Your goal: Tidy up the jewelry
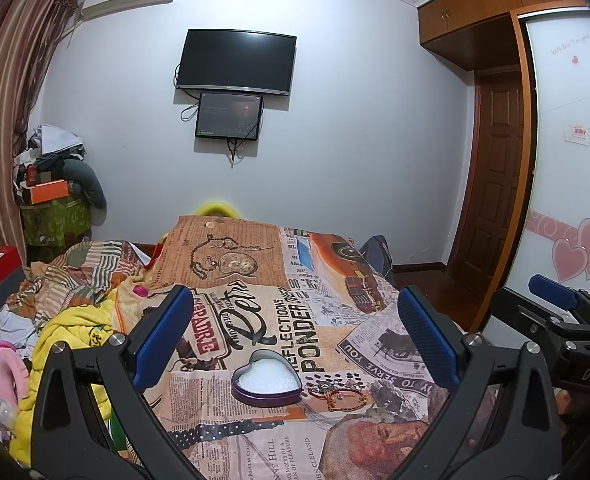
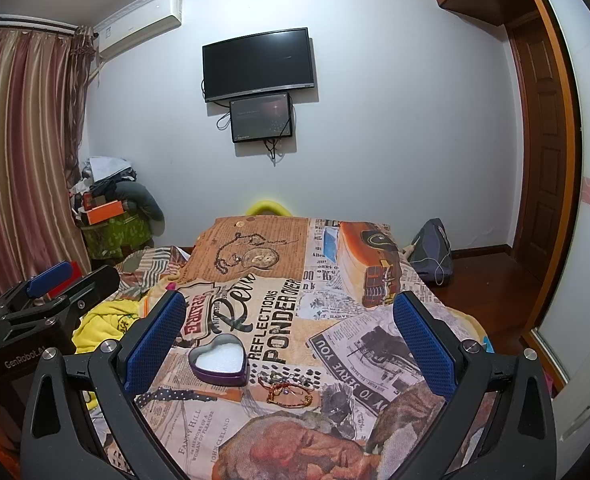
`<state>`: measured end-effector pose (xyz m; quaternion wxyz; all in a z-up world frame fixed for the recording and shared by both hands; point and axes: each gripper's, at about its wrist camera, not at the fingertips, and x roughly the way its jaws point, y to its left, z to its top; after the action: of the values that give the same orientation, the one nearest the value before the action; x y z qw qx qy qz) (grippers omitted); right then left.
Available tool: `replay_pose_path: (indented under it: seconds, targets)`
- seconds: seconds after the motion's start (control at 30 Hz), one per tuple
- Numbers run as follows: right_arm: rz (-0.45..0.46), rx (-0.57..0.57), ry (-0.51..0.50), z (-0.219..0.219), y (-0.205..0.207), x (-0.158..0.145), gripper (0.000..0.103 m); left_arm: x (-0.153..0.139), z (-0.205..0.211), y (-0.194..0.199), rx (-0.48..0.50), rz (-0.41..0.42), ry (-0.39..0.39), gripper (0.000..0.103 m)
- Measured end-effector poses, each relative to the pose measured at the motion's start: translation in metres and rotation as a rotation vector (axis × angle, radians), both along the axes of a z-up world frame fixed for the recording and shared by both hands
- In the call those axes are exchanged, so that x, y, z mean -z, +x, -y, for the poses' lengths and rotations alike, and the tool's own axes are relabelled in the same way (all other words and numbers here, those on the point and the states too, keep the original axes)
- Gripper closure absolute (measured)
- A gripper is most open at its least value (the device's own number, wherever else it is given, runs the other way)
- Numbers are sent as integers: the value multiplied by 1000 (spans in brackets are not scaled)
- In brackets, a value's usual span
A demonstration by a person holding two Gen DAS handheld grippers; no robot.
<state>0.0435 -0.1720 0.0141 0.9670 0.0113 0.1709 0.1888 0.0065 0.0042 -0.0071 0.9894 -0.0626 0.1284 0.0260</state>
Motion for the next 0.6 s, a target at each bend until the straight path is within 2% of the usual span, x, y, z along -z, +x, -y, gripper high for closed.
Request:
replay_pose_path:
  seconds: [0.6]
  targets:
    - [-10,-3,6,0,2,6,0,5,2,6,-3,-16,7,1]
